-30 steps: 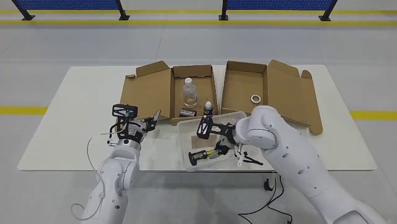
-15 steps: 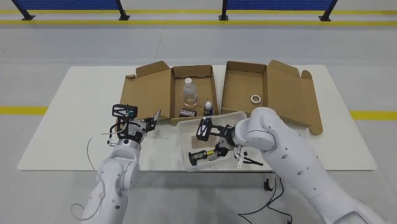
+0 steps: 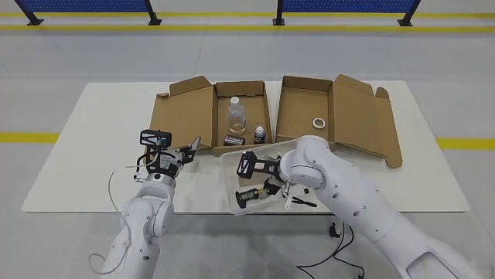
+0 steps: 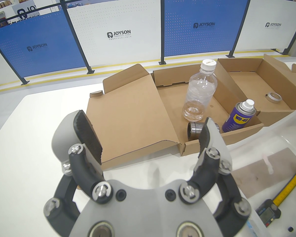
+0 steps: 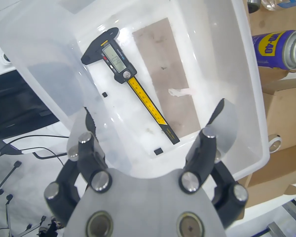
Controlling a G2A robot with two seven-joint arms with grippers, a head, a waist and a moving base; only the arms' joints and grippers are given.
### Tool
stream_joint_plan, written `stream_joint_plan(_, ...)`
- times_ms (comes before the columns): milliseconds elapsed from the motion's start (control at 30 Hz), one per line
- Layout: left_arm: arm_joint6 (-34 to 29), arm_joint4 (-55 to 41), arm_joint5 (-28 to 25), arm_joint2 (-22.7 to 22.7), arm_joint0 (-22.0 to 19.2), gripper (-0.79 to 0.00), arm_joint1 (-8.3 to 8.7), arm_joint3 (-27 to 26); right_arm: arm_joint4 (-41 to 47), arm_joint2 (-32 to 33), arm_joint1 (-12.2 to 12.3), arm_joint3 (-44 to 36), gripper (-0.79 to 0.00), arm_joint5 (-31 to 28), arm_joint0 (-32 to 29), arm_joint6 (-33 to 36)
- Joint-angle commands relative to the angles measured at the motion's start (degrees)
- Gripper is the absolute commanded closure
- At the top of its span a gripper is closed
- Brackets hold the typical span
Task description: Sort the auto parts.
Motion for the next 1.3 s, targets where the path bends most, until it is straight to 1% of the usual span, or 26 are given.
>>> stream_joint_plan(0,0.00,0.00,0.00,0.00,0.00,-0.785,0.00,0.00,0.27,-0.42,-0.27,0.72,-0.683,0.10,0.58,-0.19)
stream_joint_plan(67,0.00,0.00,0.00,0.00,0.00,-0.785,0.00,0.00,0.38,-0.79,-0.48,1.26,-0.656,0.19,1.07,-0.13)
stream_joint_plan(100,0.00,0.00,0.00,0.00,0.00,-0.785,0.00,0.00,0.48,-0.88,-0.56,1.58,-0.659,0.20,1.31,-0.08)
stream_joint_plan(167,0.00,0.00,0.00,0.00,0.00,-0.785,0.00,0.00,0.62,-1.02,-0.68,2.10,-0.683,0.22,1.73,0.15)
stream_joint_plan(233,0.00,0.00,0.00,0.00,0.00,-0.785,0.00,0.00,0.66,-1.35,-0.80,2.48,-0.683,0.08,2.15,1.00)
stream_joint_plan(300,0.00,0.00,0.00,0.00,0.00,-0.785,0.00,0.00,0.87,-1.94,-1.01,2.94,-0.711,-0.15,2.74,2.34)
stream_joint_plan(367,0.00,0.00,0.00,0.00,0.00,-0.785,0.00,0.00,1.03,-2.29,-1.26,3.47,-0.690,0.18,3.36,2.81)
stream_joint_plan(433,0.00,0.00,0.00,0.00,0.00,-0.785,0.00,0.00,1.03,-2.46,-1.44,3.80,-0.696,0.58,3.72,2.49)
stream_joint_plan(533,0.00,0.00,0.00,0.00,0.00,-0.785,0.00,0.00,0.96,-2.74,-1.62,4.19,-0.677,1.00,3.89,2.23)
stream_joint_plan(733,0.00,0.00,0.00,0.00,0.00,-0.785,0.00,0.00,0.57,-3.60,-2.03,6.17,-0.613,0.88,3.88,0.77)
stream_joint_plan(767,0.00,0.00,0.00,0.00,0.00,-0.785,0.00,0.00,0.48,-3.90,-2.13,6.59,-0.579,0.50,3.97,0.69)
stream_joint_plan(800,0.00,0.00,0.00,0.00,0.00,-0.785,0.00,0.00,0.40,-4.27,-2.26,6.96,-0.566,0.14,4.11,0.68)
stream_joint_plan(933,0.00,0.00,0.00,0.00,0.00,-0.785,0.00,0.00,0.74,-6.03,-3.12,9.07,-0.468,-1.14,4.92,0.35)
stream_joint_plan(1000,0.00,0.00,0.00,0.00,0.00,-0.785,0.00,0.00,1.03,-7.09,-3.69,10.14,-0.443,-1.75,5.45,0.20)
stream_joint_plan(1100,0.00,0.00,0.00,0.00,0.00,-0.785,0.00,0.00,2.48,-8.50,-4.63,11.98,-0.449,-3.47,6.22,-0.75)
stream_joint_plan(1267,0.00,0.00,0.00,0.00,0.00,-0.785,0.00,0.00,5.08,-10.46,-6.15,15.62,-0.496,-7.09,7.70,-3.11)
